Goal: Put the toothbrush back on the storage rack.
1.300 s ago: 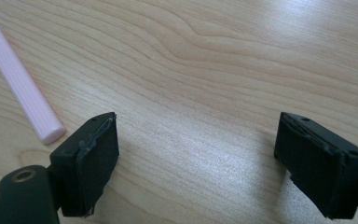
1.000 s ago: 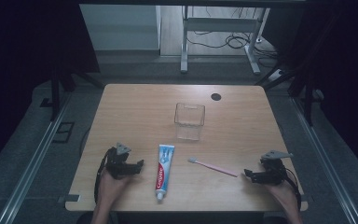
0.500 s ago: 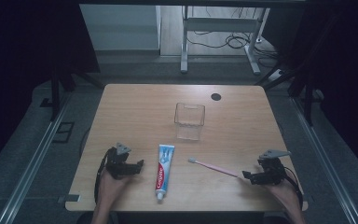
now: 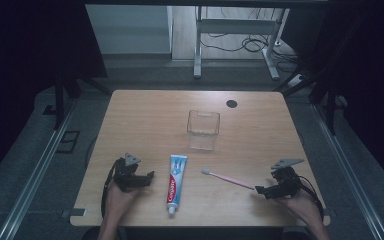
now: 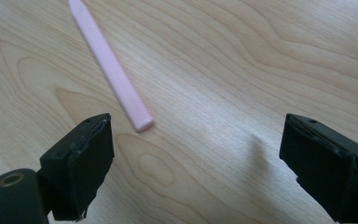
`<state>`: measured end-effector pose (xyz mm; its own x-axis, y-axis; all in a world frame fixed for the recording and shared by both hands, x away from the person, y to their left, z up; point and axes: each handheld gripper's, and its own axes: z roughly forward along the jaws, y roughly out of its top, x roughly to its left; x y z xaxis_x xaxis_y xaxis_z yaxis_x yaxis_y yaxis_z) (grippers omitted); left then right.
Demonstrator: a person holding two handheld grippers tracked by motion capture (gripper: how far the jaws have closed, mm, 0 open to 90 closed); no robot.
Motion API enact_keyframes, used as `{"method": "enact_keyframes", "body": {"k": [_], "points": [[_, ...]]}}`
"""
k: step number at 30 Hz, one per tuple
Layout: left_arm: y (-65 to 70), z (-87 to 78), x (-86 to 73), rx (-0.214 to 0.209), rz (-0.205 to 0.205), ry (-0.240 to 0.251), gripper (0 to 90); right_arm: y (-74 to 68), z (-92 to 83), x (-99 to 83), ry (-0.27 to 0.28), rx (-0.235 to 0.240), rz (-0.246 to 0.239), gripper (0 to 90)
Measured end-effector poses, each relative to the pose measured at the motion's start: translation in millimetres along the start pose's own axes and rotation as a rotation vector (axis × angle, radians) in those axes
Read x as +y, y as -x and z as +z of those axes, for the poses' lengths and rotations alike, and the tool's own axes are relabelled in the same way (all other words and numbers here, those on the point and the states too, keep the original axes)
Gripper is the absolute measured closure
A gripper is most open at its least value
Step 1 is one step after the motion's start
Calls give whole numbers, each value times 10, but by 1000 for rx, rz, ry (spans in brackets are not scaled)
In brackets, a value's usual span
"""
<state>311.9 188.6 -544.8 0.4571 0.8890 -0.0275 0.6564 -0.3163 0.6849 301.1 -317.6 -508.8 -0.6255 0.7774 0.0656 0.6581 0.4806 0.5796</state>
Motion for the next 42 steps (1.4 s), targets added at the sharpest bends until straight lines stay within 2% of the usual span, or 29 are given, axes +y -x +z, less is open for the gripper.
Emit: {"method": "enact_keyframes", "body": {"k": [15, 30, 42], "points": [[0, 0, 0, 0, 0, 0, 132, -132, 52, 170, -69, 7, -100, 197], [1, 0, 0, 0, -1, 1, 133, -289, 165, 427, -178, 34, -220, 308], [2, 1, -1, 0, -2, 2, 133, -399, 273, 582, -247, 51, -286, 409]]}}
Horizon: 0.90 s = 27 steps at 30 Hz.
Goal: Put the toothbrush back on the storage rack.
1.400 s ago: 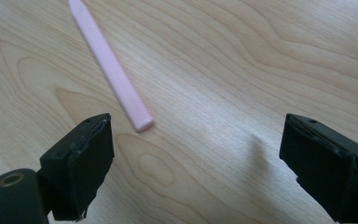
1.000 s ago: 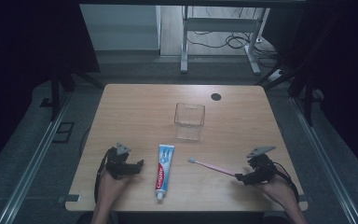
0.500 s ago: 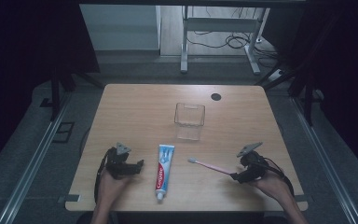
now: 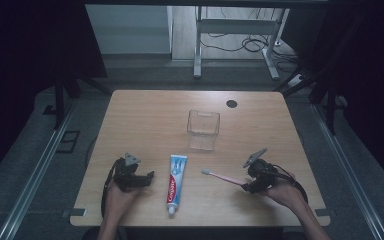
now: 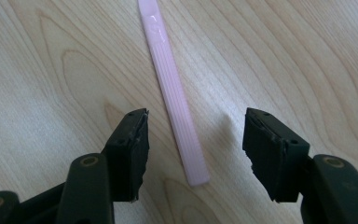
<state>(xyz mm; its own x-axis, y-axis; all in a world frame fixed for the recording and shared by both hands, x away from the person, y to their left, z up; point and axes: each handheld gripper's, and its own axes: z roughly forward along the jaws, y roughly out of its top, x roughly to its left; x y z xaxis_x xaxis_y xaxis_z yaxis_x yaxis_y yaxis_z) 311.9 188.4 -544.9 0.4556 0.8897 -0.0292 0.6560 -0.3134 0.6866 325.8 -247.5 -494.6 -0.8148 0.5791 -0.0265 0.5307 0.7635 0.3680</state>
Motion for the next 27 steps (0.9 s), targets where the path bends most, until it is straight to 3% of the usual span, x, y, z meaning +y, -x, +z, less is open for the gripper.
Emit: {"method": "enact_keyframes", "body": {"k": [27], "points": [[0, -1, 1, 0, 0, -2, 133, -191, 166, 477, -158, 5, -160, 658]]}}
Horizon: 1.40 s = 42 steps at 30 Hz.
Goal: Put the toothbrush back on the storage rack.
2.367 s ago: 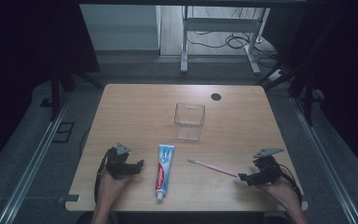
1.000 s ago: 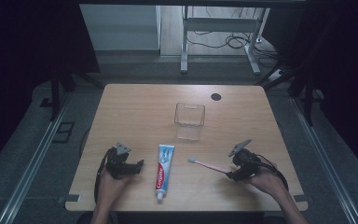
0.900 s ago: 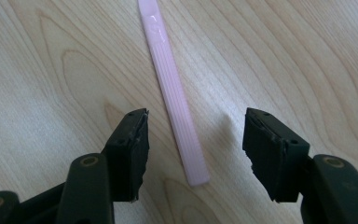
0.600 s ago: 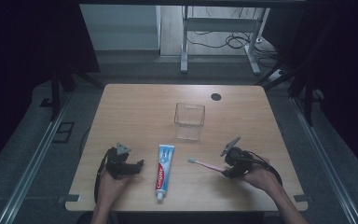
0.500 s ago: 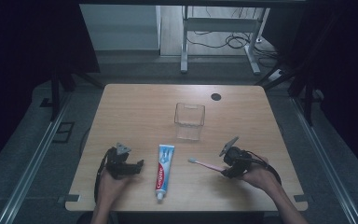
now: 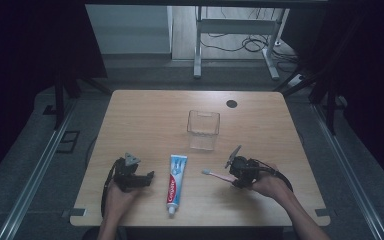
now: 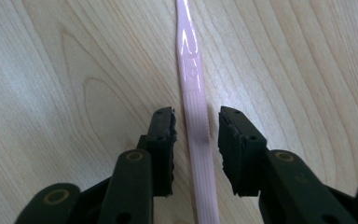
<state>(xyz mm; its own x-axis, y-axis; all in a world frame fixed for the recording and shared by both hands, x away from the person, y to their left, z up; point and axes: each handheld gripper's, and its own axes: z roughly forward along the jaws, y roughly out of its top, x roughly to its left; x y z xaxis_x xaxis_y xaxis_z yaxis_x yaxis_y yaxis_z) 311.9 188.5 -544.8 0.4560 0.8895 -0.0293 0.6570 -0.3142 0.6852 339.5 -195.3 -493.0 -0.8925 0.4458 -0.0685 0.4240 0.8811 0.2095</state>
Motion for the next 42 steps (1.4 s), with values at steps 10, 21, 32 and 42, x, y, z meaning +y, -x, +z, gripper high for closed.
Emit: {"method": "enact_keyframes", "body": {"k": [10, 21, 32, 42], "points": [[0, 0, 0, 0, 0, 0, 133, -22, 59, 158, -49, -3, -45, 722], [0, 0, 0, 0, 0, 0, 133, -16, 108, 221, -83, -10, -62, 744], [1, 0, 0, 0, 0, 1, 134, 7, 119, 271, -114, 18, -63, 777], [1, 0, 0, -1, 0, 1, 134, 15, 78, 275, -103, 47, -36, 781]]}}
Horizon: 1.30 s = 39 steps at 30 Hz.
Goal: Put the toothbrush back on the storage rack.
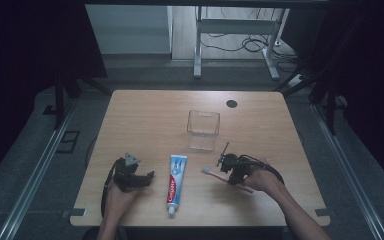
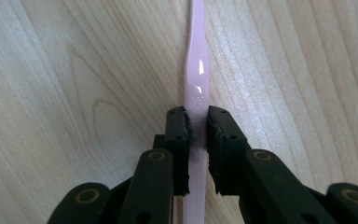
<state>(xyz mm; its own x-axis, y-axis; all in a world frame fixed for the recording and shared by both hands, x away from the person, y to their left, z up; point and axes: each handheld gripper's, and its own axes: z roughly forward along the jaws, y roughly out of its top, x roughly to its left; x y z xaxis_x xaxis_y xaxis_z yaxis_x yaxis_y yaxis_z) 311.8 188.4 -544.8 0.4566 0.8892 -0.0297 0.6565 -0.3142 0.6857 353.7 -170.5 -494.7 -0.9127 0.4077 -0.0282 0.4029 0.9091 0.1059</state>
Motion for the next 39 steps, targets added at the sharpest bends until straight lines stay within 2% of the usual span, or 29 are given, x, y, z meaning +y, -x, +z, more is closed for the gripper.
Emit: {"method": "enact_keyframes", "body": {"k": [26, 39], "points": [[-3, -3, 1, 0, 7, -4, 135, 93, -393, -17, 115, 56, 53, 781], [-7, -3, 2, -1, 11, -4, 135, 178, -576, 23, 149, 43, 91, 782]]}}
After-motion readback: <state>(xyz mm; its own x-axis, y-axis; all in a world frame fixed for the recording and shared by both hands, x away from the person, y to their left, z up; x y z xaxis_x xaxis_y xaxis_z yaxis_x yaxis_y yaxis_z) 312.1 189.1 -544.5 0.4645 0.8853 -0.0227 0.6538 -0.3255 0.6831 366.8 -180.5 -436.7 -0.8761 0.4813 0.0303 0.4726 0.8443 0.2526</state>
